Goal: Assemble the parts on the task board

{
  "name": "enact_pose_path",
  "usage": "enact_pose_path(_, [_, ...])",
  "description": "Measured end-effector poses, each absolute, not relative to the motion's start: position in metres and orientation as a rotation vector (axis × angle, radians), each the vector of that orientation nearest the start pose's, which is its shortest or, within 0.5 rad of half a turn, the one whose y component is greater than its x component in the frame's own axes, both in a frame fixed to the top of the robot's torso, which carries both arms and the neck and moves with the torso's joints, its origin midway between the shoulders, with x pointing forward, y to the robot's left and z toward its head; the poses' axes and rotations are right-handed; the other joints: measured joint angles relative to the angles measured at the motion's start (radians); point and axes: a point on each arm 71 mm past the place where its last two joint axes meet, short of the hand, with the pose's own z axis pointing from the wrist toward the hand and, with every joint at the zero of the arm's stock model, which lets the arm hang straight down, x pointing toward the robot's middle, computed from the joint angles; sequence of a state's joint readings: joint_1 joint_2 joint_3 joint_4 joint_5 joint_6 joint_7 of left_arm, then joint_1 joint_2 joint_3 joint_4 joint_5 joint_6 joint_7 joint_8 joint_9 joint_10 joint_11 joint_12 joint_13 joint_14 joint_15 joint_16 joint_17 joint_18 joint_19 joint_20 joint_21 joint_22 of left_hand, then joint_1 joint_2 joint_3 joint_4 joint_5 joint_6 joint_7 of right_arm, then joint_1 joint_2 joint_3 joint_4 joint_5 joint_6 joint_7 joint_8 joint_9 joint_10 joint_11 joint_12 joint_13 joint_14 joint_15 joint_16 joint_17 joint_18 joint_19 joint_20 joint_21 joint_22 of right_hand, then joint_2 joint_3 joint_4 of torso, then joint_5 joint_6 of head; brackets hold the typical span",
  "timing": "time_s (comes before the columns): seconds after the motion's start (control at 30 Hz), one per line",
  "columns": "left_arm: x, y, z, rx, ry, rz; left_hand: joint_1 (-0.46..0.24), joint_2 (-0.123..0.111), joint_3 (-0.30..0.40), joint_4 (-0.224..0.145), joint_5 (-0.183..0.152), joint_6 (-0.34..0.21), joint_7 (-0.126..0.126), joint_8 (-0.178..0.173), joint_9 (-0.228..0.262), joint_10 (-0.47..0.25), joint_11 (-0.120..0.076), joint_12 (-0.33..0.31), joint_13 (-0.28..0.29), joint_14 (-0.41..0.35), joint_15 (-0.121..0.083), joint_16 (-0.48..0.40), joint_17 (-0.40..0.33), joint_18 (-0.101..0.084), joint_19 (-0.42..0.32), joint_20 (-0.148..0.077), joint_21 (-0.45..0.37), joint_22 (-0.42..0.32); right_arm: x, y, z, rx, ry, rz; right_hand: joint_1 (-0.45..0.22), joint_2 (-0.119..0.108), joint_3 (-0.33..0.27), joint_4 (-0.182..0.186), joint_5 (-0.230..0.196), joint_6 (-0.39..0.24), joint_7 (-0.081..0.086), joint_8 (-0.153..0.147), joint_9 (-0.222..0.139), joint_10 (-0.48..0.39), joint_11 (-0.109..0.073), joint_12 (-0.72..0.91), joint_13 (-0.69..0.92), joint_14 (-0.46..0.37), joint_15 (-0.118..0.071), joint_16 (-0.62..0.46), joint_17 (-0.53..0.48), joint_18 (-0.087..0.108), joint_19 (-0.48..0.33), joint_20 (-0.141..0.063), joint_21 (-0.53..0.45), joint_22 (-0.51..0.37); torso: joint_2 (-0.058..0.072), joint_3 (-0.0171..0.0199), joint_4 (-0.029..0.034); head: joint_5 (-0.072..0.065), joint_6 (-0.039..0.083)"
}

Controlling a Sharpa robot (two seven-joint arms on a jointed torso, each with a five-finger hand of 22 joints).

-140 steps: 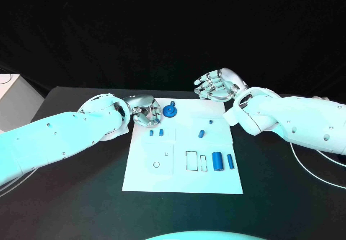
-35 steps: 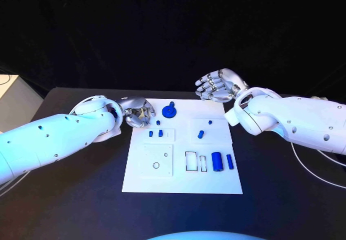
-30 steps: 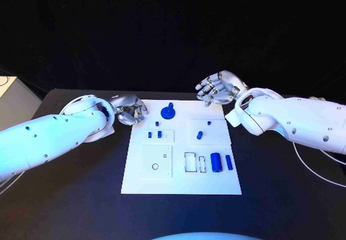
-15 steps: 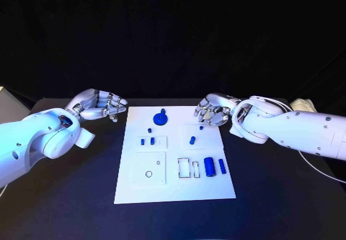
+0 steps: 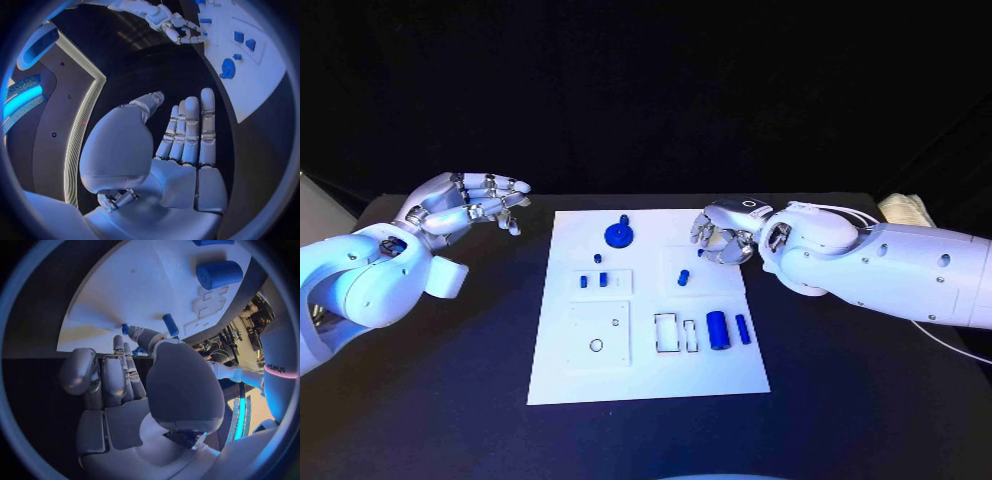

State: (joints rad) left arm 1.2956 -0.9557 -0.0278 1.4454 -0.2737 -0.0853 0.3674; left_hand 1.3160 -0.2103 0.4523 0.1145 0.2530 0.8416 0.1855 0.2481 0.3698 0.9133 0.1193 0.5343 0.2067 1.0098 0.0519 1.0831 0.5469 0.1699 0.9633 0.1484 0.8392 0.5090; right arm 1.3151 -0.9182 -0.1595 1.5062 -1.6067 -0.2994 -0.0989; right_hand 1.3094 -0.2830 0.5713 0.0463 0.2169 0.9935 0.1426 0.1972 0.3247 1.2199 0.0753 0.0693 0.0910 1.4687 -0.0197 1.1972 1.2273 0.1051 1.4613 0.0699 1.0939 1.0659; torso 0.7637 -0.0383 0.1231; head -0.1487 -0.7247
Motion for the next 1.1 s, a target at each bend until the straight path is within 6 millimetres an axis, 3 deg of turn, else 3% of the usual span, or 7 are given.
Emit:
enact_pose_path(0.37, [0.507, 0.279, -0.127, -0.769, 1.463, -1.514, 0.000, 0.000, -0.003, 0.003, 0.000, 0.000, 0.000, 0.003, 0.001, 0.000, 0.000, 0.000, -0.001, 0.004, -0.004, 0.000, 0.001, 0.000, 0.007, 0.000, 0.000, -0.001, 0.488, -0.239, -0.180, -0.376, 1.647, 0.404, -0.004, -0.004, -0.005, 0.006, 0.000, 0.010, -0.006, 0.001, 0.009, -0.005, -0.001, 0.000, 0.002, 0.000, 0.000, 0.022, 0.008, 0.000, 0.000, 0.000, 0.024, 0.021, 0.001, 0.0007, -0.0012, 0.003, -0.008])
enact_pose_path(0.43, [0.507, 0.280, -0.127, -0.772, 1.461, -1.514, 0.005, 0.005, -0.003, 0.003, 0.000, 0.000, 0.000, 0.003, 0.001, 0.000, 0.000, 0.000, -0.001, 0.004, -0.004, 0.004, 0.002, 0.000, 0.007, 0.000, 0.000, -0.001, 0.487, -0.237, -0.180, -0.380, 1.644, 0.405, 0.014, 0.014, 0.010, 0.004, 0.000, 0.036, -0.011, 0.016, 0.016, 0.025, -0.009, 0.011, 0.013, 0.000, 0.000, 0.040, 0.016, 0.001, 0.000, 0.000, 0.050, 0.048, 0.001, 0.0013, -0.0014, 0.004, -0.008])
enact_pose_path(0.57, [0.507, 0.280, -0.127, -0.775, 1.459, -1.513, 0.005, 0.005, -0.003, 0.003, 0.000, 0.000, 0.000, 0.003, 0.001, 0.000, 0.000, 0.000, -0.002, 0.004, -0.004, 0.004, 0.002, 0.000, 0.011, -0.004, 0.000, -0.002, 0.488, -0.235, -0.181, -0.381, 1.637, 0.403, 0.025, 0.025, 0.027, -0.002, -0.008, 0.051, -0.015, 0.023, 0.023, 0.040, -0.018, 0.012, 0.020, 0.000, 0.000, 0.051, 0.019, 0.001, 0.000, 0.000, 0.066, 0.069, 0.001, 0.0019, -0.0012, 0.004, -0.009])
enact_pose_path(0.9, [0.507, 0.281, -0.127, -0.783, 1.454, -1.508, 0.014, 0.006, -0.003, 0.003, 0.000, 0.000, 0.000, 0.003, 0.002, 0.000, 0.000, 0.000, -0.003, 0.007, 0.000, 0.004, 0.003, 0.000, 0.015, 0.000, -0.004, -0.003, 0.490, -0.232, -0.183, -0.372, 1.622, 0.397, 0.033, 0.047, 0.040, -0.008, -0.008, 0.075, -0.025, 0.039, 0.037, 0.065, -0.025, 0.018, 0.030, 0.000, -0.007, 0.068, 0.023, 0.001, 0.000, 0.000, 0.088, 0.094, 0.001, 0.0019, -0.0014, 0.007, -0.016])
enact_pose_path(0.97, [0.507, 0.282, -0.127, -0.784, 1.453, -1.506, 0.018, 0.010, -0.003, 0.003, 0.000, 0.000, 0.000, 0.007, 0.002, 0.000, 0.000, 0.000, -0.003, 0.007, 0.000, 0.004, 0.003, 0.000, 0.015, 0.000, -0.004, -0.003, 0.490, -0.232, -0.184, -0.370, 1.619, 0.396, 0.033, 0.052, 0.043, -0.011, -0.010, 0.083, -0.028, 0.047, 0.041, 0.074, -0.027, 0.018, 0.032, -0.002, -0.009, 0.069, 0.023, -0.013, 0.003, -0.004, 0.092, 0.099, 0.001, 0.0018, -0.0018, 0.008, -0.017])
enact_pose_path(1.1, [0.507, 0.282, -0.127, -0.786, 1.453, -1.504, 0.018, 0.010, -0.003, 0.003, 0.000, 0.000, 0.000, 0.007, 0.002, 0.000, 0.000, 0.000, -0.004, 0.007, 0.000, 0.004, 0.004, 0.000, 0.018, -0.003, -0.004, -0.003, 0.490, -0.231, -0.184, -0.365, 1.614, 0.395, 0.040, 0.067, 0.056, -0.023, -0.026, 0.091, -0.030, 0.055, 0.050, 0.079, -0.025, 0.017, 0.043, -0.004, -0.014, 0.074, 0.019, -0.013, 0.003, -0.004, 0.102, 0.111, 0.001, 0.0020, -0.0021, 0.007, -0.018])
